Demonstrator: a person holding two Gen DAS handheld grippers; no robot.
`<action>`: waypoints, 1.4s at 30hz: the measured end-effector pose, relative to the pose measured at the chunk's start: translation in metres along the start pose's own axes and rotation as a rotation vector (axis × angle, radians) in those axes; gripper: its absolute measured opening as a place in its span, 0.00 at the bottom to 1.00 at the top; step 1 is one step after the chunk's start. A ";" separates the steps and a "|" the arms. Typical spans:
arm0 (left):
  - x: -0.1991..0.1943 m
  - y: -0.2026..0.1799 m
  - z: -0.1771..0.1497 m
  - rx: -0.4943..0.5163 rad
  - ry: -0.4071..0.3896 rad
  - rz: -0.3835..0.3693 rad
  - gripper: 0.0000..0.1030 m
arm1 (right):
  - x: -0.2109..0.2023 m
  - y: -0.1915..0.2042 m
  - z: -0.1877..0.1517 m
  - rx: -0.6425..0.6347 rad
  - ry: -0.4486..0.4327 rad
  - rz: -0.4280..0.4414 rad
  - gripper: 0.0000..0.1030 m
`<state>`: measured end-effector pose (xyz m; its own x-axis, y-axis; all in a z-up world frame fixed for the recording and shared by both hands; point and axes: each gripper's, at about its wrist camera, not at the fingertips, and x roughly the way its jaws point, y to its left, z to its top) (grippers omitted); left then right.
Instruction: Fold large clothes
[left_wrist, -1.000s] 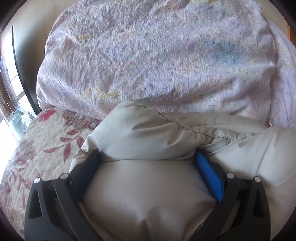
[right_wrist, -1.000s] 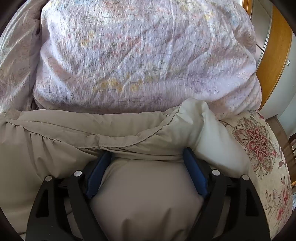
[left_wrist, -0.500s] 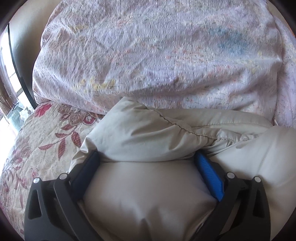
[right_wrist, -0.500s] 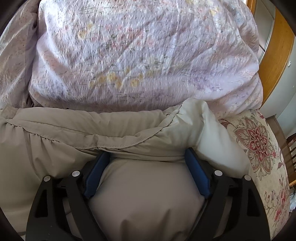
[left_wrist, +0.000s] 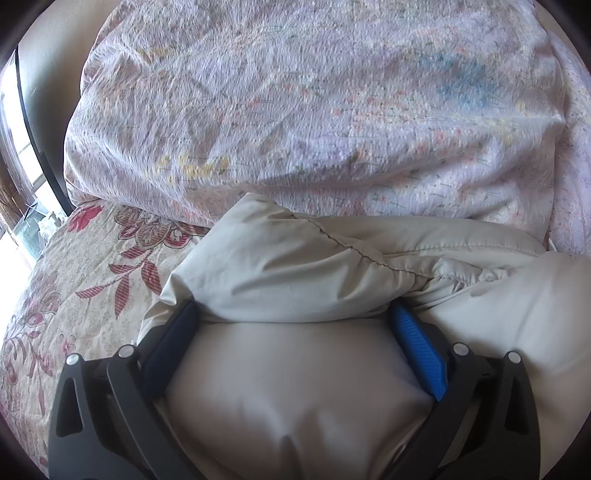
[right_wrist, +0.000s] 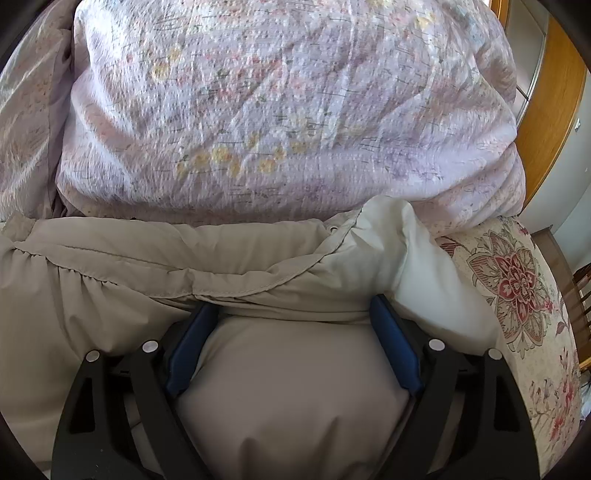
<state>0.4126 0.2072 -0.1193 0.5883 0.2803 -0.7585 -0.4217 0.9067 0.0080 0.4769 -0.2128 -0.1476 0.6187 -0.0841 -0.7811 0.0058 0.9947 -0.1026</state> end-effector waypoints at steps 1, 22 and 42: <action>0.000 0.000 0.000 0.000 0.000 0.000 0.98 | -0.001 0.000 0.000 0.002 0.000 -0.001 0.83; -0.046 0.007 -0.018 0.031 -0.020 0.033 0.97 | -0.040 -0.026 -0.017 0.119 -0.034 0.079 0.83; -0.133 0.123 -0.119 -0.331 0.142 -0.343 0.79 | -0.108 -0.154 -0.162 0.735 0.165 0.602 0.74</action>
<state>0.2006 0.2442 -0.0950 0.6416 -0.0837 -0.7625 -0.4302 0.7838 -0.4480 0.2818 -0.3665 -0.1476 0.5609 0.5004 -0.6595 0.2486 0.6581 0.7107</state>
